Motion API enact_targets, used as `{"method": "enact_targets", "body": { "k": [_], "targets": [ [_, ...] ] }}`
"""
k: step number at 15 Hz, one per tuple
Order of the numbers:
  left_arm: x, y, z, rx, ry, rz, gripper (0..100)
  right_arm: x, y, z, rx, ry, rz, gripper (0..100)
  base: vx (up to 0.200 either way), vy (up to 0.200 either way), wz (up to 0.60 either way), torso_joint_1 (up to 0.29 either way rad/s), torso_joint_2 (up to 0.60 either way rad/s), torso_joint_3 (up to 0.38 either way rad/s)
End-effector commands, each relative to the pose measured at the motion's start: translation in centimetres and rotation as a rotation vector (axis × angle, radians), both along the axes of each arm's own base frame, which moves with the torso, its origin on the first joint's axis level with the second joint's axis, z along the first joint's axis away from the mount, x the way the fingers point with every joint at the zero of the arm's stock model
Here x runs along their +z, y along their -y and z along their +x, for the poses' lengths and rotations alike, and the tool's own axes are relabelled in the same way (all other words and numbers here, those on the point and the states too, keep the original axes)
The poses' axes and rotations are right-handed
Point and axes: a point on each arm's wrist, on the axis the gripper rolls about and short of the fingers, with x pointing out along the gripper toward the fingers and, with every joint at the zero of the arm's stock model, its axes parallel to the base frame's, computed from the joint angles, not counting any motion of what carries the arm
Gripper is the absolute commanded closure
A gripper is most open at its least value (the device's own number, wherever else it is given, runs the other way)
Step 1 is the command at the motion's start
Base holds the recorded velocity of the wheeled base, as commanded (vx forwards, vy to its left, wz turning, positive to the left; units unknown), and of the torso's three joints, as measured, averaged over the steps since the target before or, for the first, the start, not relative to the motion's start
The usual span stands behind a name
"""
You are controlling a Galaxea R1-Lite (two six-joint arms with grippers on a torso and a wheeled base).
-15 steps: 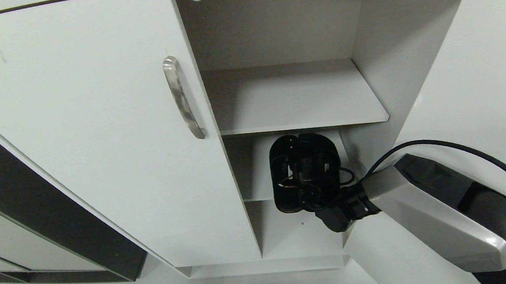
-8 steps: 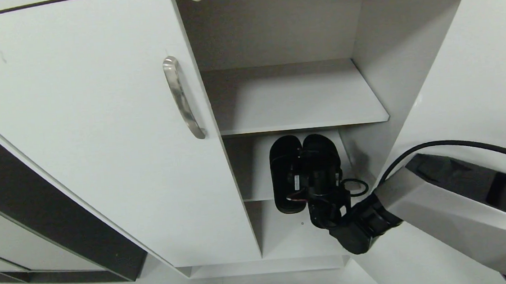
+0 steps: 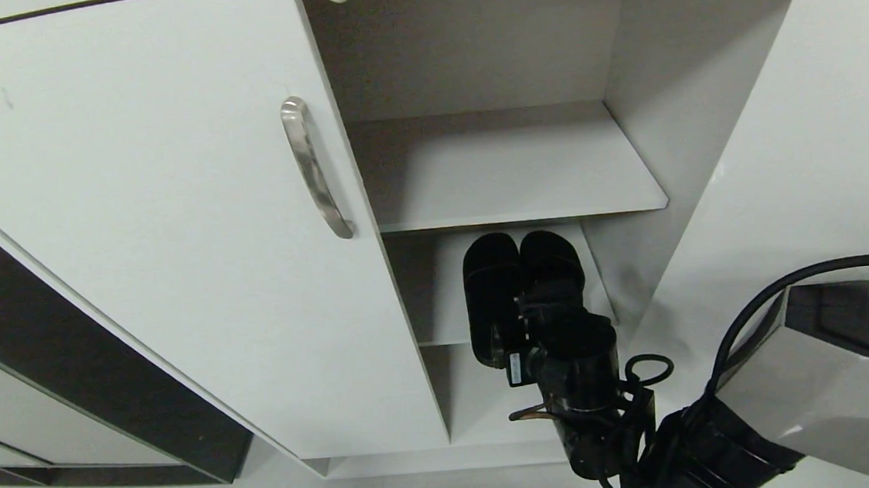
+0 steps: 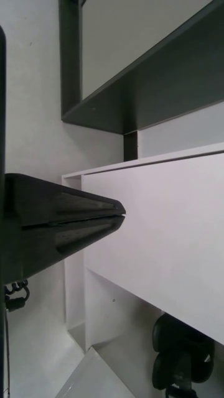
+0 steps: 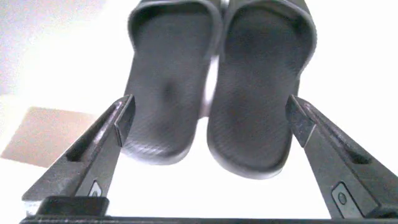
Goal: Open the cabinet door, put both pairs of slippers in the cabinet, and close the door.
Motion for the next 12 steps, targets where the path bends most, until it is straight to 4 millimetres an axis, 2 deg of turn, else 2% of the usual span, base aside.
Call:
{"method": "enact_targets", "body": {
  "k": [1,2,11,12],
  "targets": [
    [0.01,0.00,0.01,0.000,0.000,0.000,100,0.92,-0.21,-1.05,0.023,0.012,0.014,0,0.000,0.000,0.00,0.000,0.00,0.000],
    [0.00,0.01,0.01,0.000,-0.002,0.000,100,0.88,-0.27,-1.15,0.026,0.011,0.013,0,0.000,0.000,0.00,0.000,0.00,0.000],
    [0.01,0.00,0.01,-0.002,0.000,0.000,100,1.08,-0.17,-1.16,0.026,0.013,0.018,0,-0.200,0.000,0.00,0.003,0.00,0.003],
    [0.01,0.00,0.01,-0.002,0.000,0.000,100,0.82,-0.07,-1.24,0.026,0.006,0.010,0,0.000,0.000,0.00,0.000,0.00,0.000]
  ]
}}
